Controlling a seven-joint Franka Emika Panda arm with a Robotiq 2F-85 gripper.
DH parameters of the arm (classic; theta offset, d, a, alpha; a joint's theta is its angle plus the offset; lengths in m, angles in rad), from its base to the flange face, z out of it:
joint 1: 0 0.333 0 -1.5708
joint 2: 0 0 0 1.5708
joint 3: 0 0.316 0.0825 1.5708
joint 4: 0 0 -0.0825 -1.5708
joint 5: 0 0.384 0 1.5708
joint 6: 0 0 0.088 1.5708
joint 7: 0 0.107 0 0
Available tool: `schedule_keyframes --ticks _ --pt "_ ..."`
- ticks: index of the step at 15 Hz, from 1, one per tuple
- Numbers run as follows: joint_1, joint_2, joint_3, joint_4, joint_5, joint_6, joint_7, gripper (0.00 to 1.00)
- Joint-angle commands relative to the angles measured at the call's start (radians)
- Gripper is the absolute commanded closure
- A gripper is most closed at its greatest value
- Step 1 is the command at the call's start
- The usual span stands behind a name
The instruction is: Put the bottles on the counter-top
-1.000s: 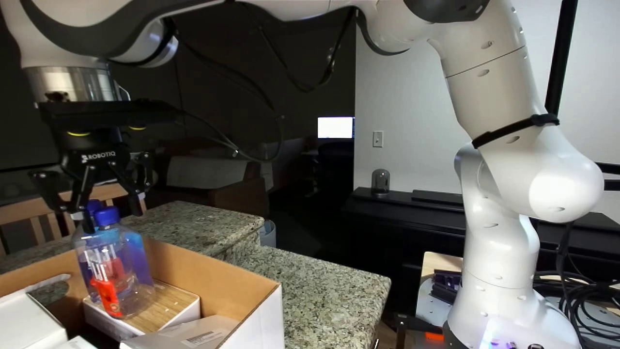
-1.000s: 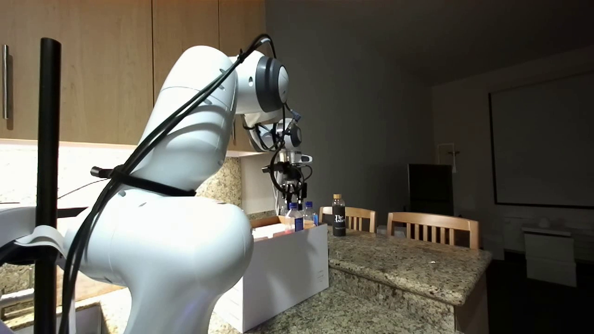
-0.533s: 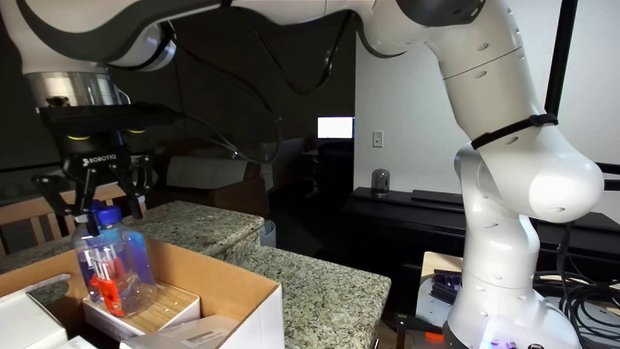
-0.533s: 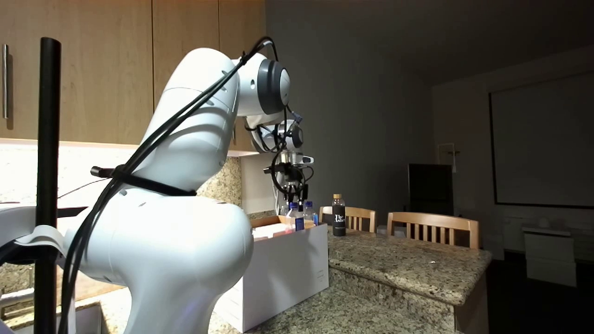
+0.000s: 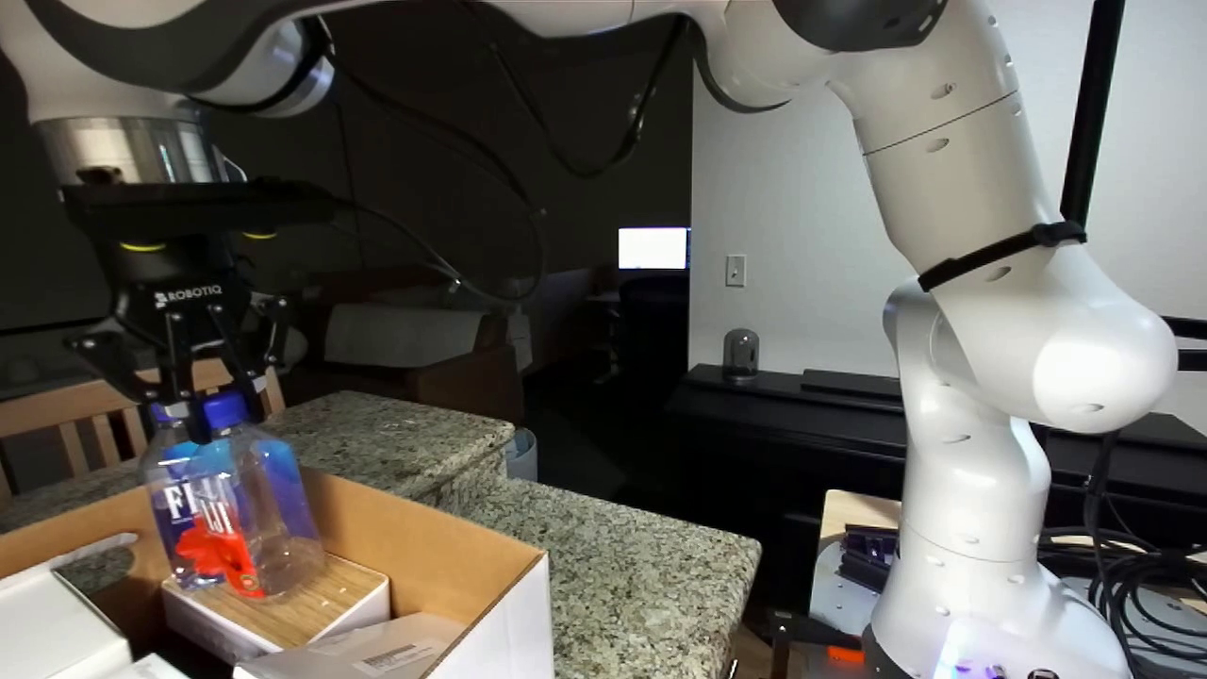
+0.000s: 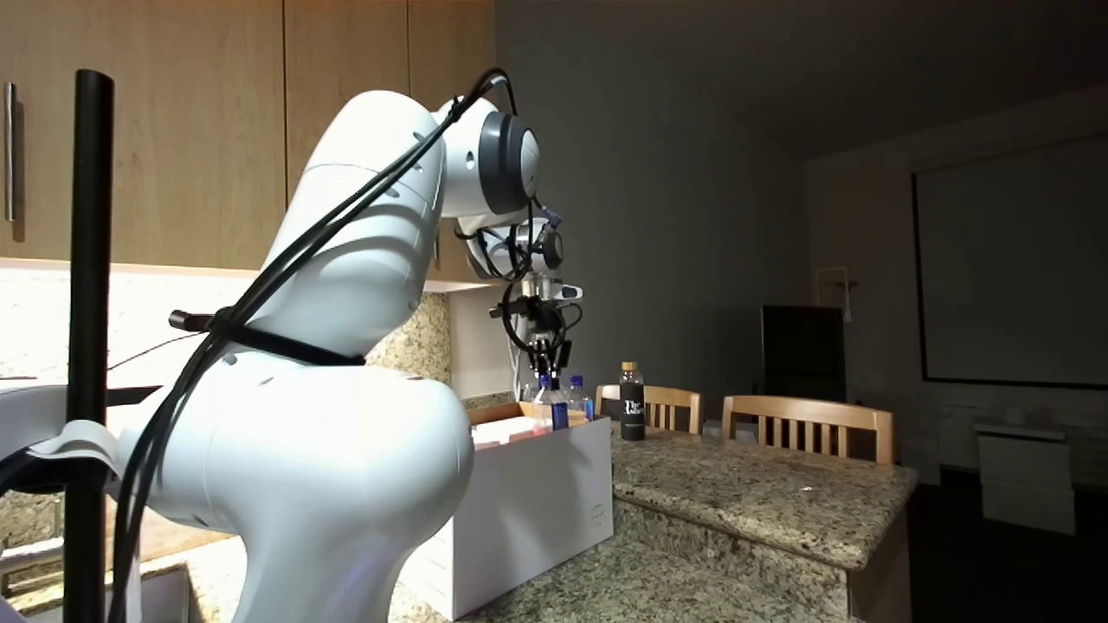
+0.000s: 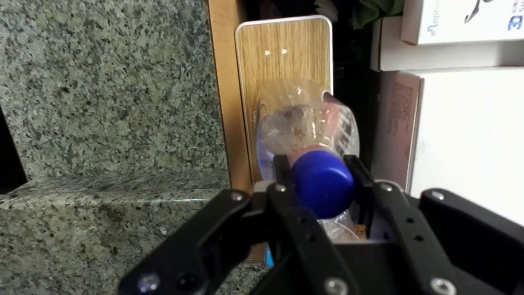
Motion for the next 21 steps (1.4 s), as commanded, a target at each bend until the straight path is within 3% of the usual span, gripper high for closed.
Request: schedule_keyframes --ticks 1,13,17,21 --pt "0.016 0.003 -0.01 0.031 0.011 -0.059 0.034 0.85" --pt "-0.07 -0.281 -0.049 -0.149 0.107 -0.04 0.107 0.84" --pt "-0.136 -0.395 -0.058 -0.33 0.148 0.014 0.122 0.85" --pt "-0.174 -0.486 -0.047 -0.547 0.125 0.181 0.134 0.85"
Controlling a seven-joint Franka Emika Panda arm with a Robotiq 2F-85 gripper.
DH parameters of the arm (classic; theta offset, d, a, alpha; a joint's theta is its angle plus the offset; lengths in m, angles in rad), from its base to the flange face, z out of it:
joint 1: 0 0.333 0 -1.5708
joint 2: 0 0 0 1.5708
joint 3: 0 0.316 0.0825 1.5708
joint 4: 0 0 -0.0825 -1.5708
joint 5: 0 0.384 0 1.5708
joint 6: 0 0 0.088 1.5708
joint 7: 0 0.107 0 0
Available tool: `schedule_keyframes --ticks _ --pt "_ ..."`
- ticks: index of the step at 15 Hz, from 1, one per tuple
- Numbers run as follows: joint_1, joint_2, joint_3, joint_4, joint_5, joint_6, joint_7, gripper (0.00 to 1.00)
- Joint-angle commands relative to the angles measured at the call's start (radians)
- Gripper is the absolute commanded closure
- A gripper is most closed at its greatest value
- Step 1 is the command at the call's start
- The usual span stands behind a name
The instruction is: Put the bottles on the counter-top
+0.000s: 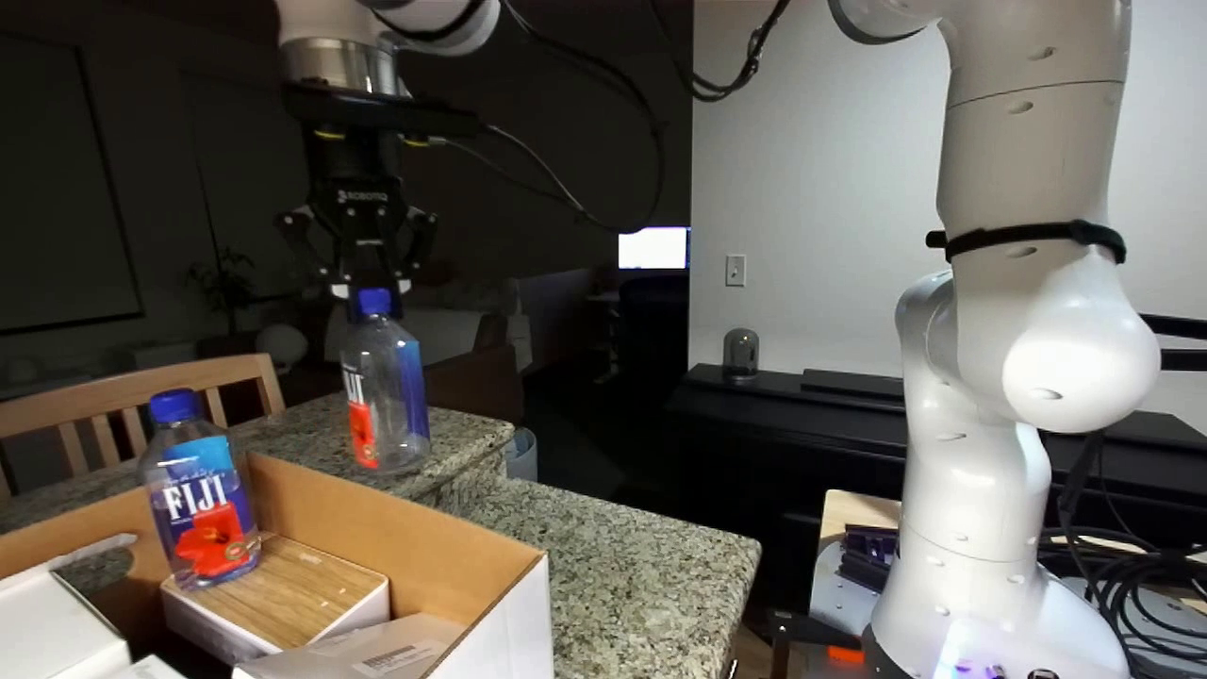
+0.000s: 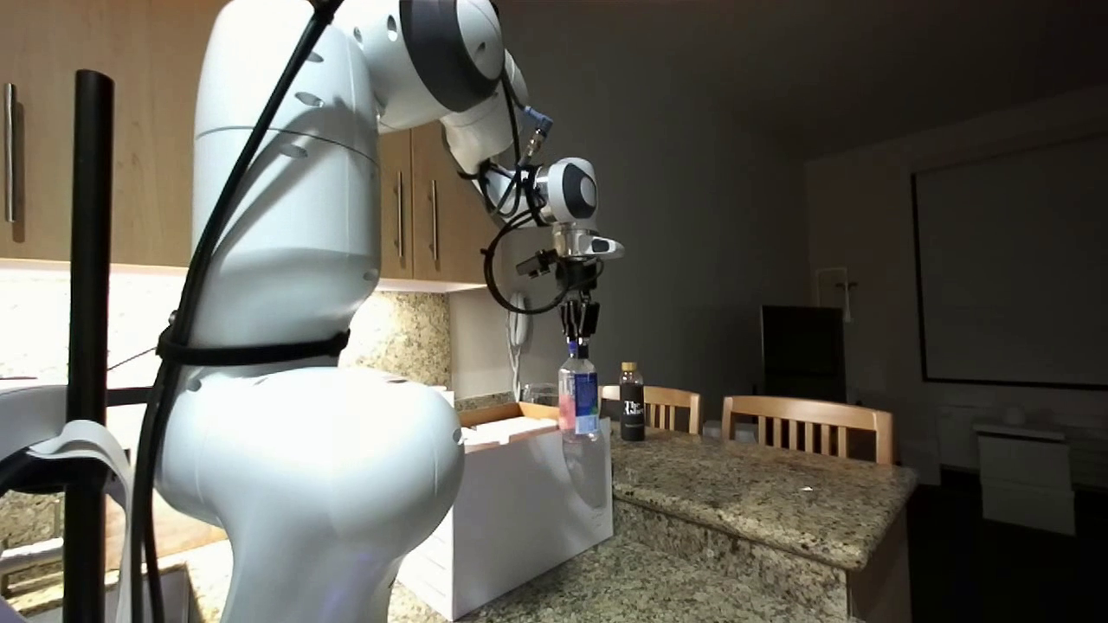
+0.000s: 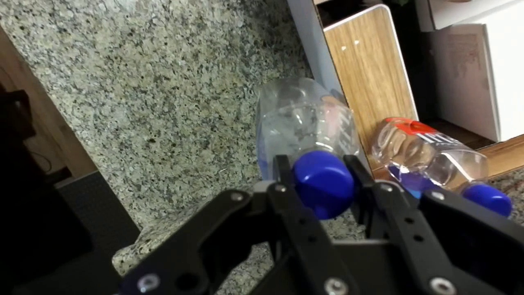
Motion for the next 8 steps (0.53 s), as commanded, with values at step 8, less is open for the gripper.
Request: schedule_keyframes --ticks 8 --pt "-0.083 -0.143 0.04 -0.538 -0.183 0.461 0.285 0.85"
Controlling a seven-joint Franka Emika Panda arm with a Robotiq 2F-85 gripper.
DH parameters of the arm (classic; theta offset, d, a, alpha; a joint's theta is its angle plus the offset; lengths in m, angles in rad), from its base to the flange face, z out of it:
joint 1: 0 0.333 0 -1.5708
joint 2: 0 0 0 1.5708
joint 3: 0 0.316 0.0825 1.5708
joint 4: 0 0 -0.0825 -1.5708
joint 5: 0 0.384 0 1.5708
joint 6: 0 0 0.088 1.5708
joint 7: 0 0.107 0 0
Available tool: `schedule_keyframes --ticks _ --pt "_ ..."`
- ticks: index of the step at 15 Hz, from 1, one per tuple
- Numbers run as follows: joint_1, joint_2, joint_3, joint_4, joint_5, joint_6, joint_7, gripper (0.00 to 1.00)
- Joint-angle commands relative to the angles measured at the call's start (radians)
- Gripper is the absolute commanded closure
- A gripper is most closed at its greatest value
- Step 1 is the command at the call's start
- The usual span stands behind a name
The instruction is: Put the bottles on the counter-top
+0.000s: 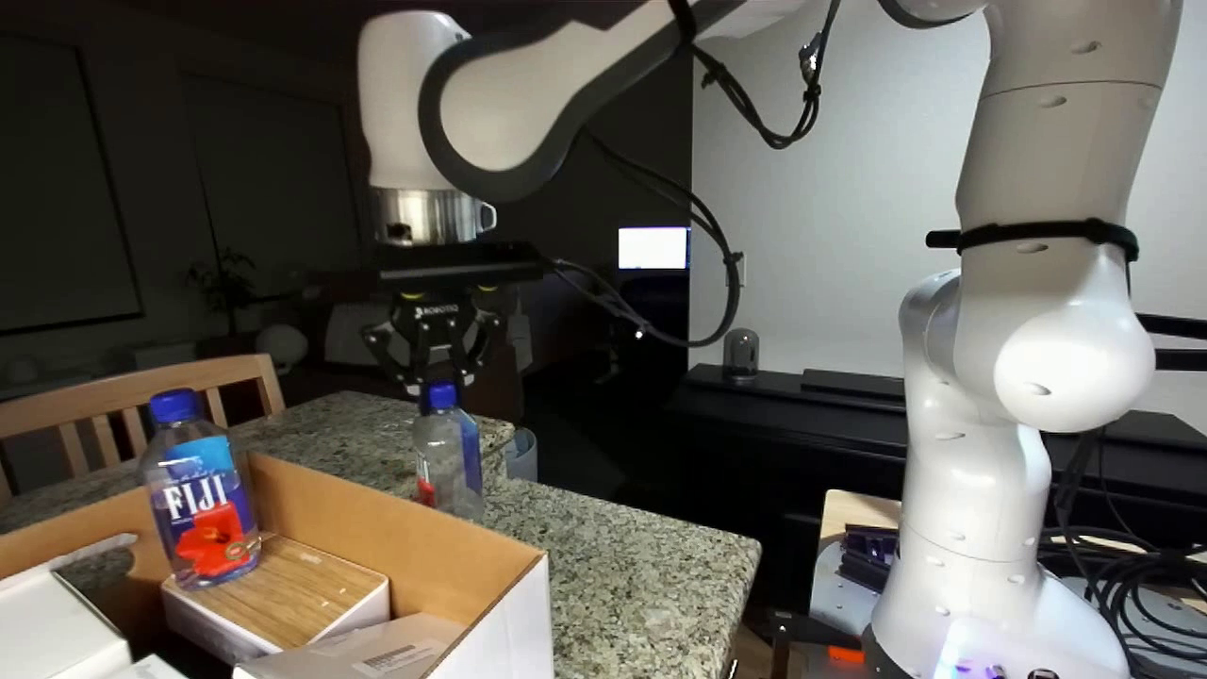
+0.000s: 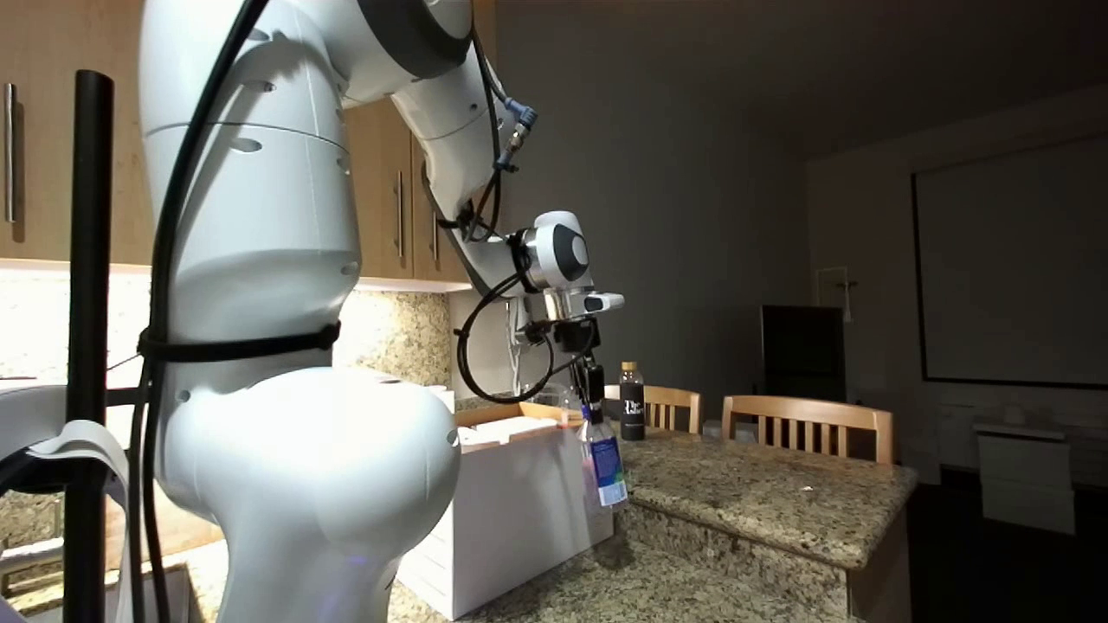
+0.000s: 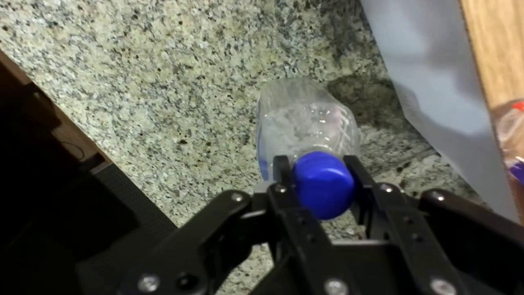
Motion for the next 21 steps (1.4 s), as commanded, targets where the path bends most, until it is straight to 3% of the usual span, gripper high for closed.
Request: schedule_keyframes --ticks 1,5,10,15,21 --pt "-0.051 -0.025 0.007 -0.134 -0.005 0.077 0.085 0.85" --pt "-0.102 -0.038 -0.027 -0.25 0.018 0.16 0.101 0.85" --pt "-0.139 0.001 -0.043 -0.31 0.022 0.367 0.095 0.85" --pt "-0.135 0.031 -0.056 -0.362 0.137 0.567 0.042 0.85" --pt "-0.119 0.054 -0.053 -0.377 0.26 0.621 -0.021 0.85"
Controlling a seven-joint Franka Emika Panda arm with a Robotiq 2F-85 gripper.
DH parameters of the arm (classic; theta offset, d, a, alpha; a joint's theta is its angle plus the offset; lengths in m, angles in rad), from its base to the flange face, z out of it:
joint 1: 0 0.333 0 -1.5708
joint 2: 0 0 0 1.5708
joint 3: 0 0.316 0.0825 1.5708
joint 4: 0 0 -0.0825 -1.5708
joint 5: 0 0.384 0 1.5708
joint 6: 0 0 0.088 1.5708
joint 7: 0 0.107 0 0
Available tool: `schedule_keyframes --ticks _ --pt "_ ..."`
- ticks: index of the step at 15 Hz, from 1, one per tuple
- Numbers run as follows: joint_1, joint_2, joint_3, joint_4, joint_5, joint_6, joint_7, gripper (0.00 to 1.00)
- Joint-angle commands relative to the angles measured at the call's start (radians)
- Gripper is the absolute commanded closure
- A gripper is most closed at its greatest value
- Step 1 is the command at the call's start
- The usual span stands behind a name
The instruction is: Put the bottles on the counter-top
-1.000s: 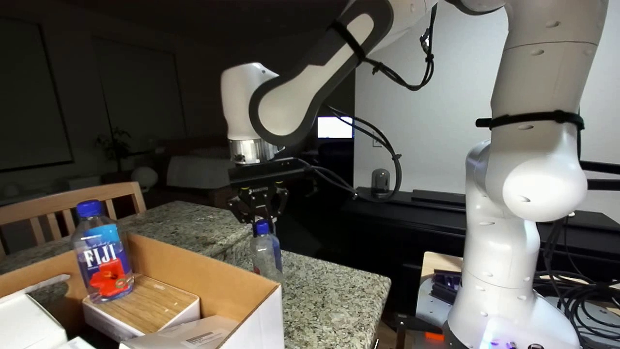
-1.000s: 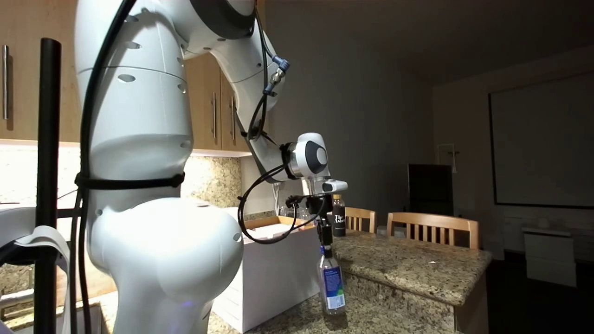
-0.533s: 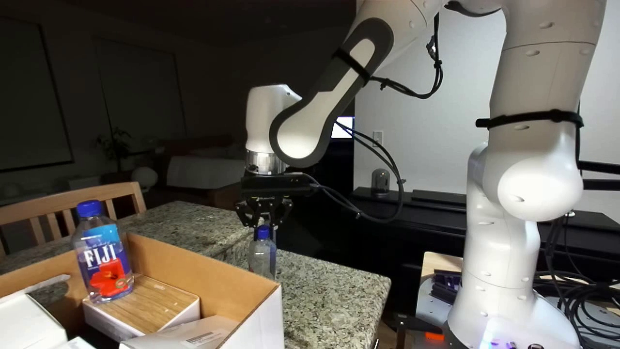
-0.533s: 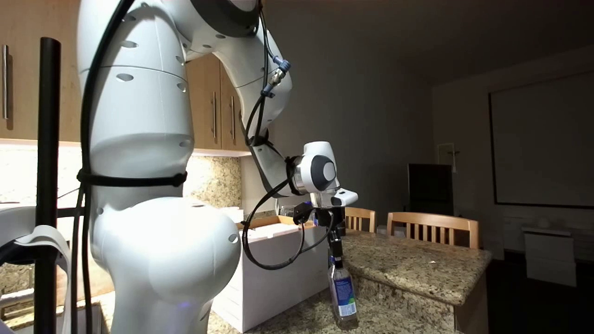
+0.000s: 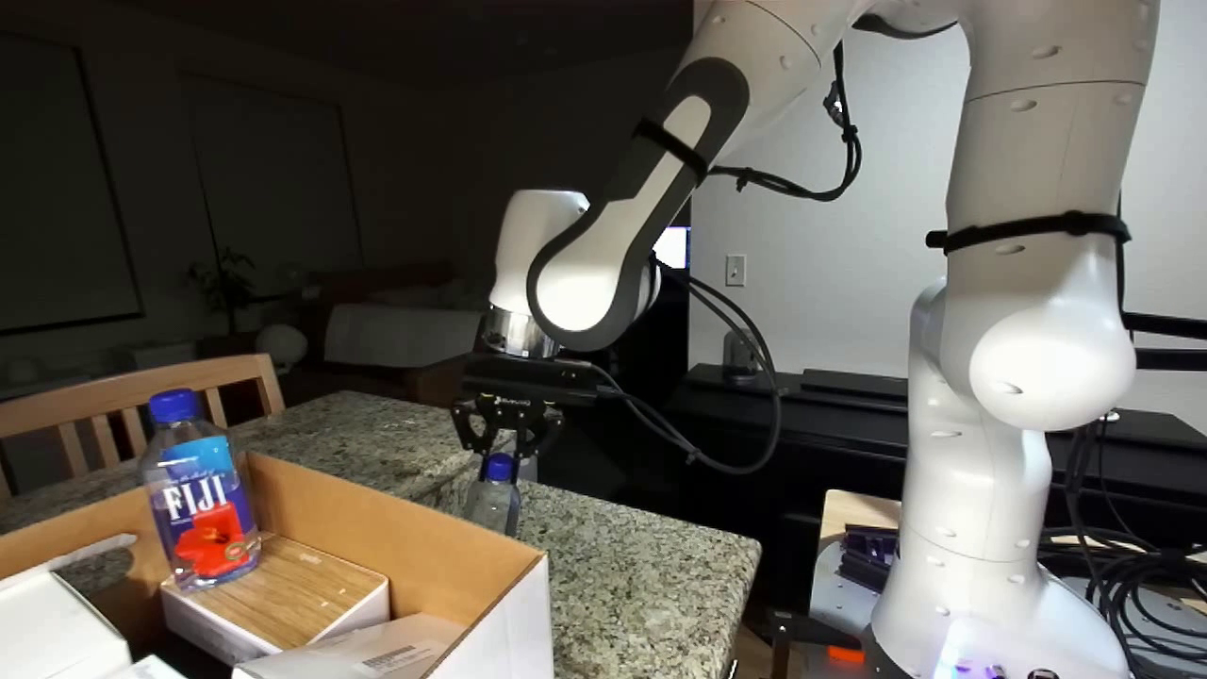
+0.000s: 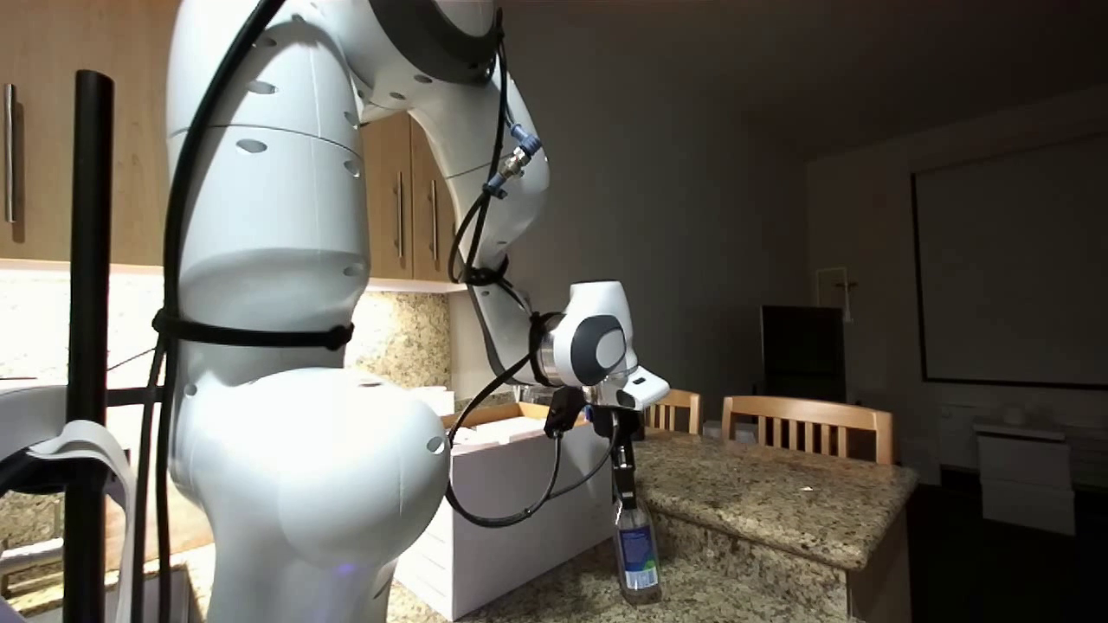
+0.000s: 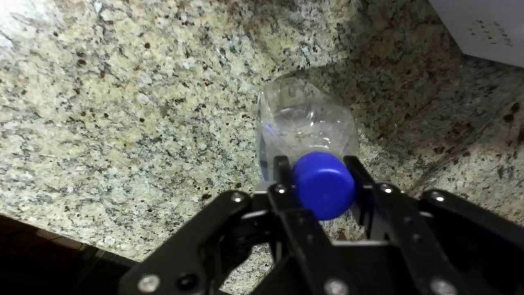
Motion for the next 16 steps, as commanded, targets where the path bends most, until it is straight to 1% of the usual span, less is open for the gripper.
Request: schedule_keyframes --ticks 1,2,3,4,5,6,8,9,10,11,16 --pt "0.005 -0.007 0.003 -0.027 0.096 0.03 -0.083 0.57" --pt "0.007 -0.006 0.002 -0.027 0.125 0.028 -0.102 0.58" --pt "0.008 -0.005 0.002 -0.026 0.153 0.025 -0.121 0.45" --pt "0.009 -0.002 0.001 -0.023 0.184 0.019 -0.146 0.46" --pt "0.009 0.0 0.0 -0.021 0.208 0.015 -0.164 0.44" --pt "0.01 0.001 0.0 -0.02 0.237 0.014 -0.187 0.39" --pt "0.008 0.002 0.0 -0.019 0.273 0.01 -0.218 0.35" --pt "0.008 0.003 0.0 -0.017 0.286 0.008 -0.231 0.39" --pt "0.007 0.004 0.001 -0.016 0.294 0.007 -0.24 0.4" --pt "0.007 0.005 0.002 -0.014 0.298 0.005 -0.247 0.43" --pt "0.006 0.001 0.002 -0.014 0.294 -0.001 -0.251 0.48"
